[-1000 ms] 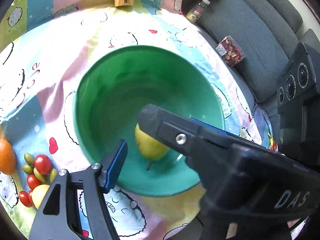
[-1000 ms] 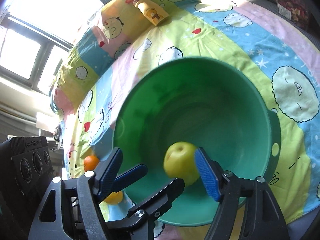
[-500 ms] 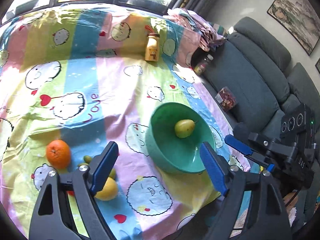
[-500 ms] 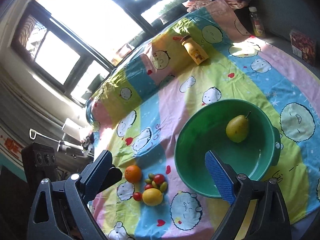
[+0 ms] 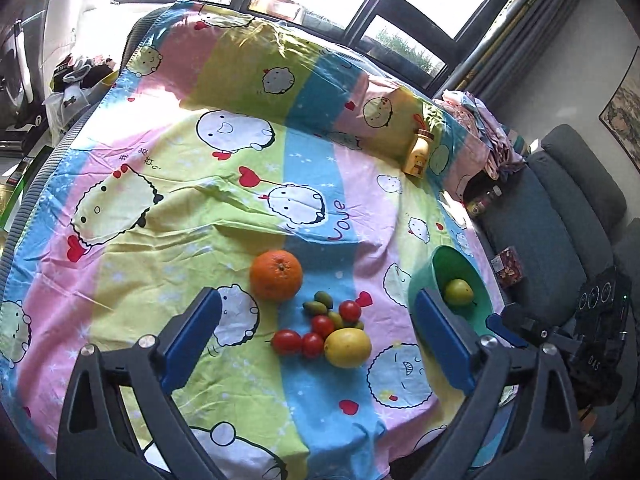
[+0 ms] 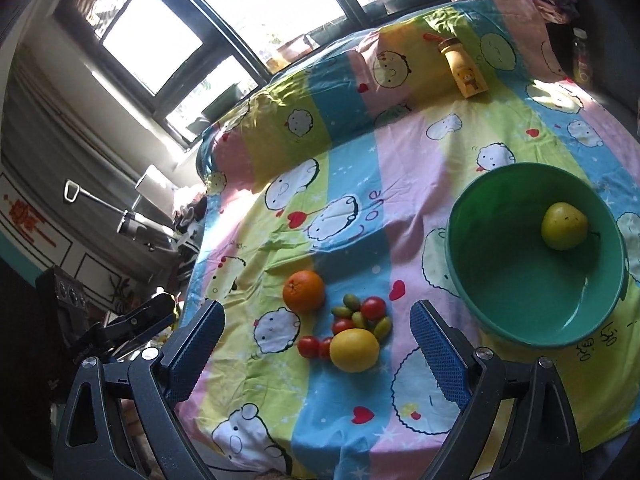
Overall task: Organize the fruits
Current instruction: 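Withdraw the right tool and move it to the yellow grapefruit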
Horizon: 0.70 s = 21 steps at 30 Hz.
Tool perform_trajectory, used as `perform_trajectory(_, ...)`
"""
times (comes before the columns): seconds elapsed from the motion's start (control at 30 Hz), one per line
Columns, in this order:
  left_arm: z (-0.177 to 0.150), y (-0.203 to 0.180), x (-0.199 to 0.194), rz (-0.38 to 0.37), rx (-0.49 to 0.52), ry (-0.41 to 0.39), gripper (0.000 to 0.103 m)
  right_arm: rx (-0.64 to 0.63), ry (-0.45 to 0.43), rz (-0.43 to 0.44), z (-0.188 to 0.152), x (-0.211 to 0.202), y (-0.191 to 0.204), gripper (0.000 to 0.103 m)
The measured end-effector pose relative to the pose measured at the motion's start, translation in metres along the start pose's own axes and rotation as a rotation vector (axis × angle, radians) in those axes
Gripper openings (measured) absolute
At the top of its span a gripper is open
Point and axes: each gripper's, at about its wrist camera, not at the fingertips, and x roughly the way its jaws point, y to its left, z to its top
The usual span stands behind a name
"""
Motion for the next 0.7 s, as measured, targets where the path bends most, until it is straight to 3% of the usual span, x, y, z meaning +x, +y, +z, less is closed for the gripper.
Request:
perform_trajectory(0.2, -0.029, 0.017, 0.033, 0.005, -0.018, 0.08, 0.097, 0.016, 0.072, -0.021, -0.016, 0.035, 0.0, 0.094)
perform_trajectory(0.37, -0.048, 0.01, 0.063, 0.002, 0.021, 0.134, 0.097, 0.01, 0.123, -0.086, -0.025, 0.061, -0.007, 0.094)
perform_trajectory(0.57, -0.064, -0.003, 0.096, -0.005, 0.065, 0.195, 0.095, 0.033, 0.182, -0.103, -0.031, 0.086, -0.021, 0.094)
perform_trajectory(0.7, -0.07, -0.009, 0.117, -0.014, 0.058, 0.244, 0.089, 0.023, 0.223, -0.119, -0.033, 0.102, -0.027, 0.094)
